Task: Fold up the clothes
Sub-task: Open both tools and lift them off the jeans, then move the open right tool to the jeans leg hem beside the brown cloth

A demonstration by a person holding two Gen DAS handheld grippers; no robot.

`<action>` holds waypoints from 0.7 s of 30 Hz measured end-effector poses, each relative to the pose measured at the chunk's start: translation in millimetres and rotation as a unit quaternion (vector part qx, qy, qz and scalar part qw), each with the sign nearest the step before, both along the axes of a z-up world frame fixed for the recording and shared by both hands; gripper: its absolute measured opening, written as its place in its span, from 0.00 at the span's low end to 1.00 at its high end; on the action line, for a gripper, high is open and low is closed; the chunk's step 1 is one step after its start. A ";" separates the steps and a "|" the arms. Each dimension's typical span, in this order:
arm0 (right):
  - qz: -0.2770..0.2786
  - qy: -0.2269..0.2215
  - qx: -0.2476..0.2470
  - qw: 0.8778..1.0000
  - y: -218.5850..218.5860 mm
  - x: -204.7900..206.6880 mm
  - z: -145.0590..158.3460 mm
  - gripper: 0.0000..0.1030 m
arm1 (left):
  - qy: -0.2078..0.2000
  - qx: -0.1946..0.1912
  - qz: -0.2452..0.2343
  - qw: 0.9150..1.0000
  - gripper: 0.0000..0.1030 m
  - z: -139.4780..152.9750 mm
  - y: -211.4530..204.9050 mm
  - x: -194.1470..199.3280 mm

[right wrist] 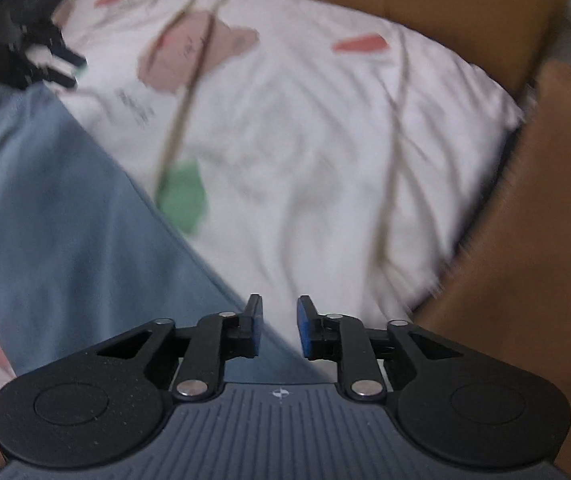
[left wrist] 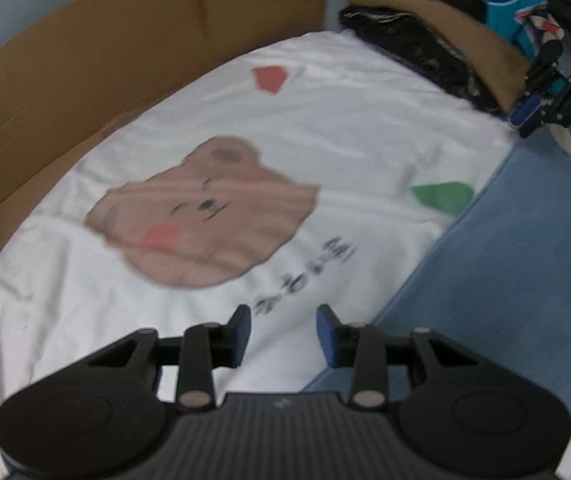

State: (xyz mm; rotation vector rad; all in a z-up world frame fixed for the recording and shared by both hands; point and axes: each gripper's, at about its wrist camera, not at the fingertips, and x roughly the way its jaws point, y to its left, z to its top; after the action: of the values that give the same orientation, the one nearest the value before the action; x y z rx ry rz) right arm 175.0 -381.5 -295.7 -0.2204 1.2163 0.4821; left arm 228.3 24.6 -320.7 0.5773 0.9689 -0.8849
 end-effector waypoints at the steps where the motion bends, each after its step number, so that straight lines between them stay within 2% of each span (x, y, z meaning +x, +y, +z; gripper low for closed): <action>1: -0.001 0.003 -0.008 1.000 -8.0 -6.3 0.6 0.19 | 0.004 -0.003 -0.005 1.000 0.38 -1.0 -5.7 -2.4; 2: -0.006 0.004 -0.012 1.000 -14.4 -11.2 1.8 0.20 | 0.007 -0.005 -0.010 1.000 0.38 -2.5 -11.1 -5.0; 5: -0.013 0.004 -0.028 1.000 -30.6 -26.9 4.7 0.33 | 0.010 -0.010 -0.030 0.999 0.38 -5.9 -28.5 -14.5; 12: -0.024 0.015 -0.071 0.997 -69.3 -58.4 -2.3 0.33 | 0.010 -0.019 -0.085 0.996 0.37 3.8 -89.4 -27.7; 18: -0.103 0.020 -0.067 0.992 -101.7 -65.0 -8.6 0.33 | 0.024 -0.006 -0.141 0.990 0.37 -5.6 -132.1 -45.9; 21: -0.125 0.023 -0.070 0.989 -106.3 -64.5 -18.2 0.36 | 0.030 0.003 -0.154 0.988 0.37 -16.2 -146.7 -51.6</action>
State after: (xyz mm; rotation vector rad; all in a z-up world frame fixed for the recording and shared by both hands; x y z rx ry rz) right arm 110.5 -487.8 -313.9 -0.1748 1.3047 0.1854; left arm 176.7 -122.1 -336.9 0.7206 0.9497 -1.1797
